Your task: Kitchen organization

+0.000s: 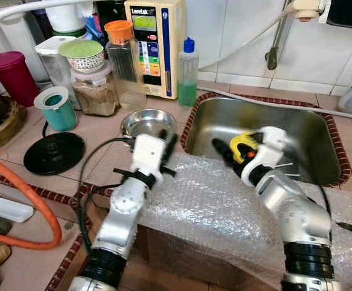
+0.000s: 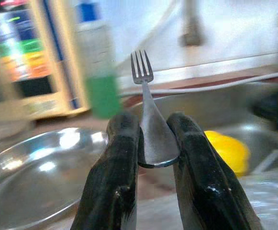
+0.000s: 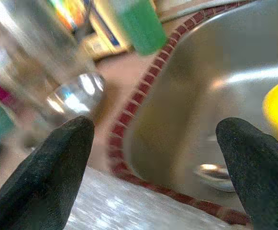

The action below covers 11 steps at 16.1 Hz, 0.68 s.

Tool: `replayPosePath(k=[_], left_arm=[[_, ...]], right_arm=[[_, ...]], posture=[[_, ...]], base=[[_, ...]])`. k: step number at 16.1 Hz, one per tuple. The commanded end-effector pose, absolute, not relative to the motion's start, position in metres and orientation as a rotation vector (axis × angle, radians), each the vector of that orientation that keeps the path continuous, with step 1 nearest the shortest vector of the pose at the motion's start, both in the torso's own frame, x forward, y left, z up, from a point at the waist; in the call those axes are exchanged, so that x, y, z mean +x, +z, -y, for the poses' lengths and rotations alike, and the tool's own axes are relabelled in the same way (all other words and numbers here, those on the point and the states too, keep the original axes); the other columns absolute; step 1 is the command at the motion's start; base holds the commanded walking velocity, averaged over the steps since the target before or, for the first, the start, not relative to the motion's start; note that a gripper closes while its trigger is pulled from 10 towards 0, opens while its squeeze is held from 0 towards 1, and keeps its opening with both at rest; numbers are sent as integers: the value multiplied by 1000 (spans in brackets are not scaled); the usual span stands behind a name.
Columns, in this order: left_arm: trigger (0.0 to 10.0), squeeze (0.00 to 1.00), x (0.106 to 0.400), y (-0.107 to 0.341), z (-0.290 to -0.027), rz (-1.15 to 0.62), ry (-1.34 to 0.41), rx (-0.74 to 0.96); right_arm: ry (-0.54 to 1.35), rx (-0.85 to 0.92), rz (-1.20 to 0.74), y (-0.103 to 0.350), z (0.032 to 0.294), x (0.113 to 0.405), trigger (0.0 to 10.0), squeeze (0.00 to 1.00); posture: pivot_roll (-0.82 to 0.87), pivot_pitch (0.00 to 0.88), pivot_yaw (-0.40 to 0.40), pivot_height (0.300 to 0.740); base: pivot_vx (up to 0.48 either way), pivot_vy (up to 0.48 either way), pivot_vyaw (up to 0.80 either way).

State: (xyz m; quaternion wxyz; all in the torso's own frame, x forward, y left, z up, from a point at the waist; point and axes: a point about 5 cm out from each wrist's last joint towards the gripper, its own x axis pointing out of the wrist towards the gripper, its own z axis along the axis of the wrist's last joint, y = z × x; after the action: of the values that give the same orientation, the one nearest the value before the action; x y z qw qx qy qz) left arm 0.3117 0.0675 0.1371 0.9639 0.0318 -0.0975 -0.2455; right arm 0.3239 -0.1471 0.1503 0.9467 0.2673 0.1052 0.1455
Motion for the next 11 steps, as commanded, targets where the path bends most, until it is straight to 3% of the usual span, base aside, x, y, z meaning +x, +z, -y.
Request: replayPosePath(k=[1,4,11], left_arm=[[0,0,309,147,-62,259,-545,74],[0,0,306,150,-47,282,-651,77],[0,0,296,154,-21,311,-770,35]], right_arm=[[322,622,-195,160,144,327,10000,0],[394,782,-162,171,142,329,10000,0],[416,837,-138,179,140,340,10000,0]], posture=[[-54,0,69,740],[-59,0,68,740],[-61,0,67,740]], base=[[0,0,0],[0,0,0],[0,0,0]])
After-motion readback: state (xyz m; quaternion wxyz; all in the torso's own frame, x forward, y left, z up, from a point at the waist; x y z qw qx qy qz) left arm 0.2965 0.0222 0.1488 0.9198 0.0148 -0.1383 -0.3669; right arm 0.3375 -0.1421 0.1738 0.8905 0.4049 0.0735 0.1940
